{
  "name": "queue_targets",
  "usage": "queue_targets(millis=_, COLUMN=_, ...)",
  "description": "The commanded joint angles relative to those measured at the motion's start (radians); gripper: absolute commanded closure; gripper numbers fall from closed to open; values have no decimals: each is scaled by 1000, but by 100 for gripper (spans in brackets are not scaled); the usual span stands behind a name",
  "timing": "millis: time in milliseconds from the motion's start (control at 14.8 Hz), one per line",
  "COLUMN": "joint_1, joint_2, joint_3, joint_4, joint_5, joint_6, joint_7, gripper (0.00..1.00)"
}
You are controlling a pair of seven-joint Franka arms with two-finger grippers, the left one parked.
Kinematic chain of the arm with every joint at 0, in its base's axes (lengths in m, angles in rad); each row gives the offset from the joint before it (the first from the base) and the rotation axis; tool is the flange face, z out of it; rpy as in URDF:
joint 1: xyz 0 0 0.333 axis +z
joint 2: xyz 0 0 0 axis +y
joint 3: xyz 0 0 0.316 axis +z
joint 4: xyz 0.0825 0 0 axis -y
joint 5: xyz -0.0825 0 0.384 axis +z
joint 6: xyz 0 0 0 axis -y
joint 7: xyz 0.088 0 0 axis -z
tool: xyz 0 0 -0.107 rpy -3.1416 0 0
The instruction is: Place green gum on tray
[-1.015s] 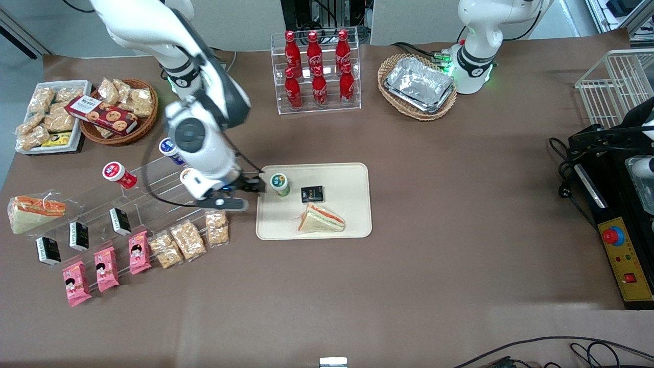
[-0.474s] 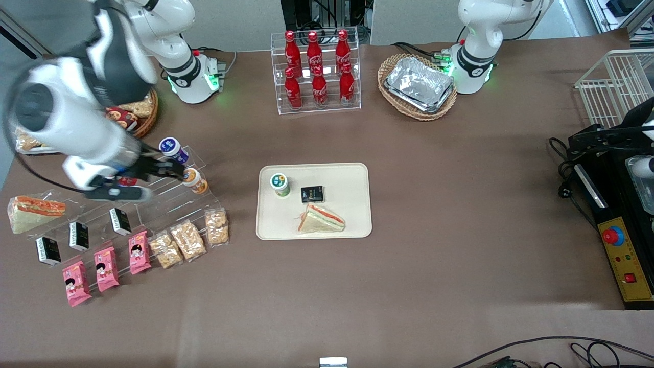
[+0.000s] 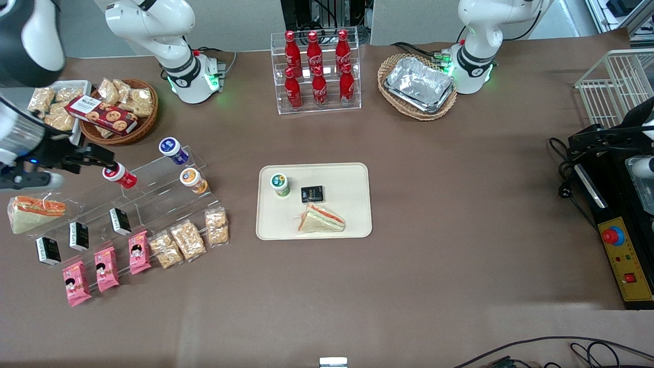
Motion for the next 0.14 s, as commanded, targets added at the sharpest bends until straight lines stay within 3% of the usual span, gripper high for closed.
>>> queue_targets(millis=0, joint_1=0, joint_2=39, joint_3=-6, joint_4=94, joint_5=5, joint_6=-75, joint_7=-14, gripper=0)
queue_targets(millis=68, joint_1=-1, joint_2=40, joint_3=-6, joint_4=94, joint_5=5, joint_6=-78, joint_7=-14, gripper=0)
